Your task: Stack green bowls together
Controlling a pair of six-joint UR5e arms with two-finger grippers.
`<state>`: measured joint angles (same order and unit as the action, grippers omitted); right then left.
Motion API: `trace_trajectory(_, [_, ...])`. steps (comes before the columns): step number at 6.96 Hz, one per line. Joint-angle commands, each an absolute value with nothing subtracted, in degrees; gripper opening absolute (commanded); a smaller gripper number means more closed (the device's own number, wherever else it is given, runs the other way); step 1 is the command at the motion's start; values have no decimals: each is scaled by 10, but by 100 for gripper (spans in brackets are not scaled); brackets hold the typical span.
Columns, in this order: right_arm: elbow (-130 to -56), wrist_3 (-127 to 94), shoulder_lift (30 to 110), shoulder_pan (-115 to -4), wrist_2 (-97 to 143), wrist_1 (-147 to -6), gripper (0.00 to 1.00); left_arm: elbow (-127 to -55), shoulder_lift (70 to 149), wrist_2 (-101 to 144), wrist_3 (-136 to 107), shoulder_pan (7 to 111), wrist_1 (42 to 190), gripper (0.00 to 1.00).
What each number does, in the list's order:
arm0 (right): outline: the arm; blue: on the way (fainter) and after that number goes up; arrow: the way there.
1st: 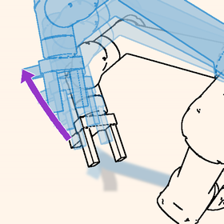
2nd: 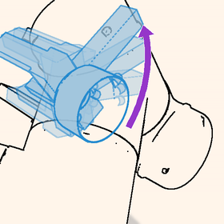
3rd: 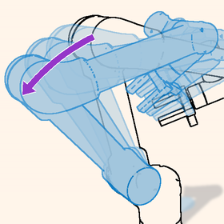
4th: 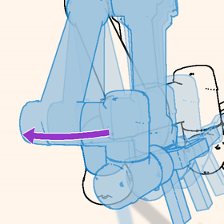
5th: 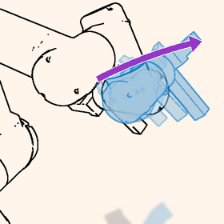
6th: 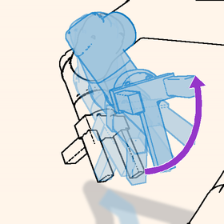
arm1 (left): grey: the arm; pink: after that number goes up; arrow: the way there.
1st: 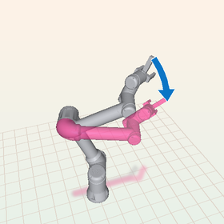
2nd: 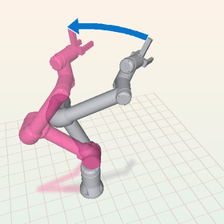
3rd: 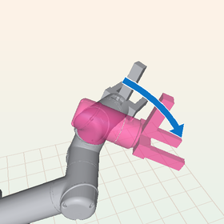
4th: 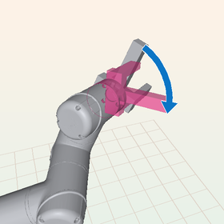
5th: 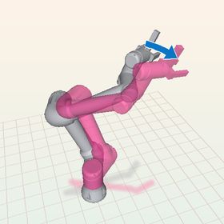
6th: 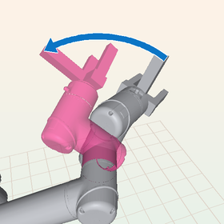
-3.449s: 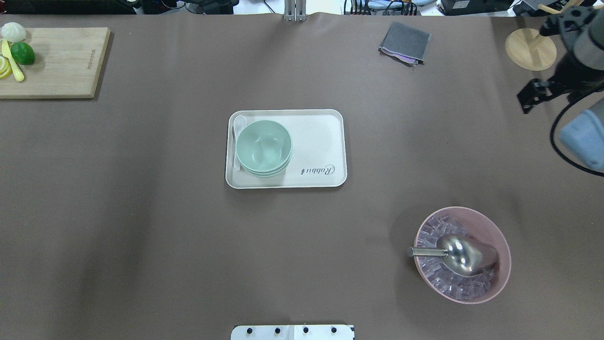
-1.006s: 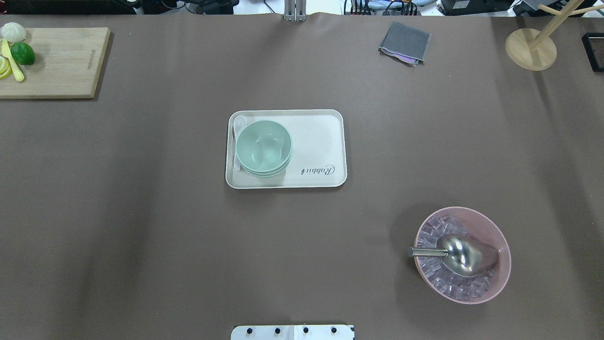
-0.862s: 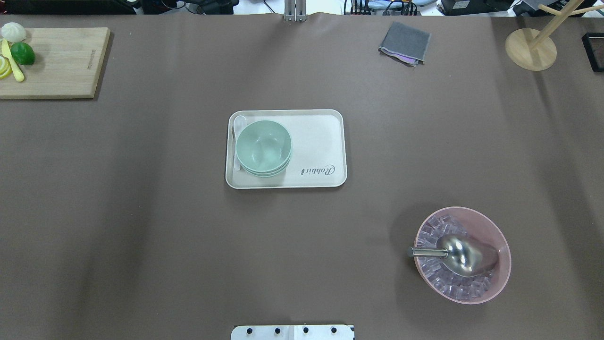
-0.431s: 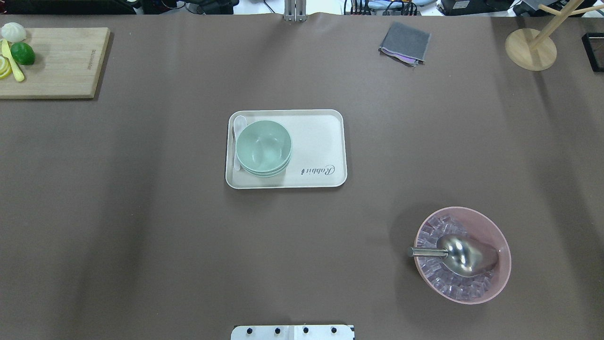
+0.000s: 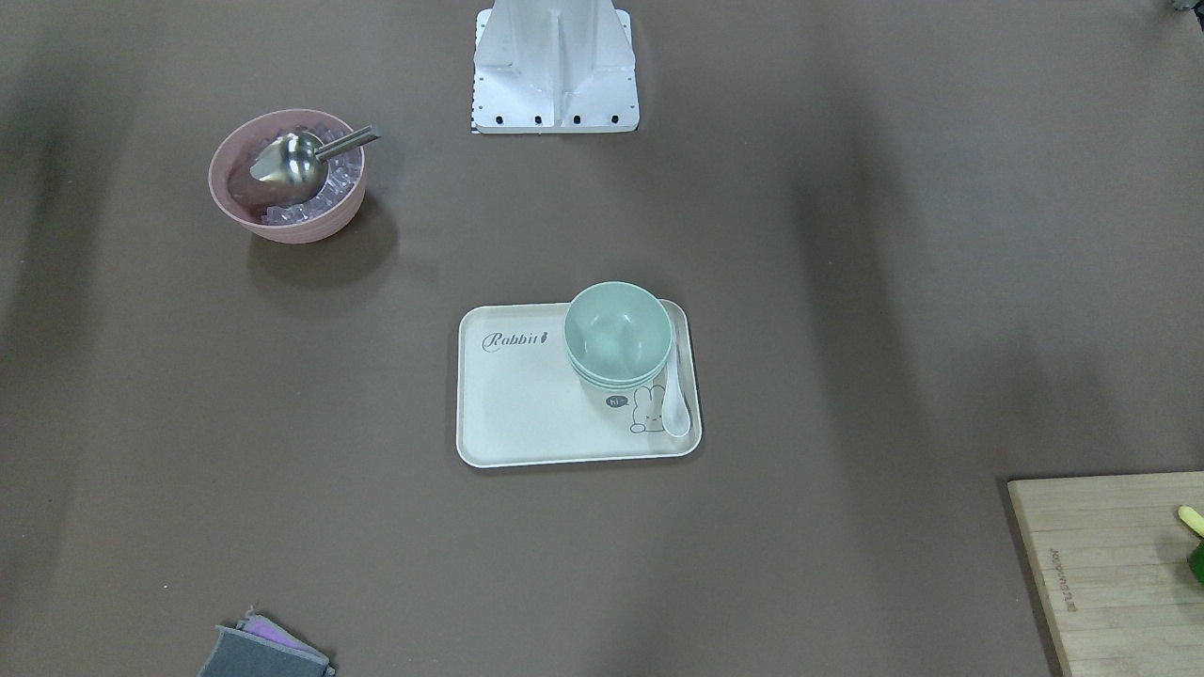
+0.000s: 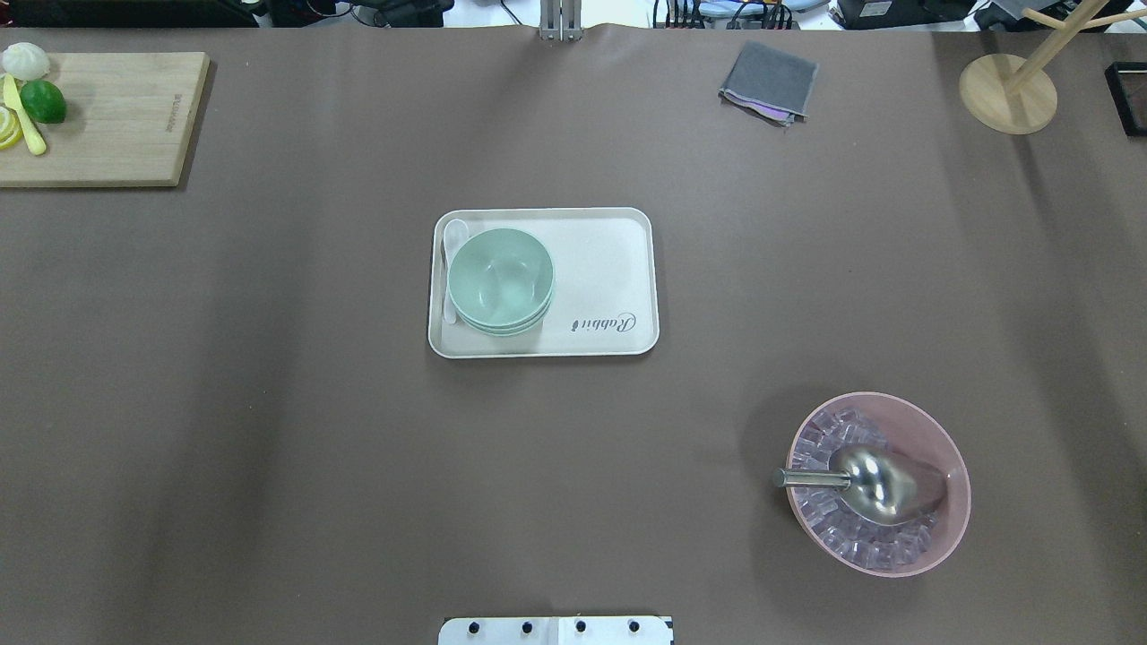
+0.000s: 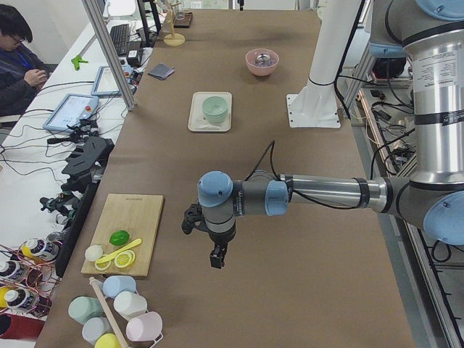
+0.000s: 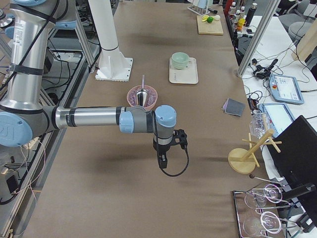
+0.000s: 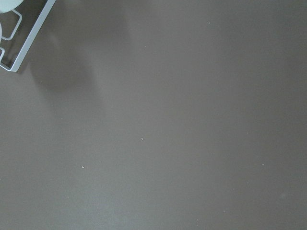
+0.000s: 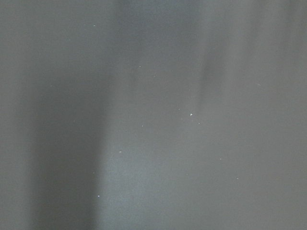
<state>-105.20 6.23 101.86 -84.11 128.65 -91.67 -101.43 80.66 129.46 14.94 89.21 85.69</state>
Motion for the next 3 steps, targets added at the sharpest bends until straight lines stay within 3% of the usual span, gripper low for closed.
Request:
trace_trajectory(1, [-1052,62,1020,-838,1292,-917,100,-1014,805,1295,149,892,857,99])
trace_trajectory(3, [-1052,62,1021,-834,1292,-917,100,-1013,805,1295,149,892,857,99])
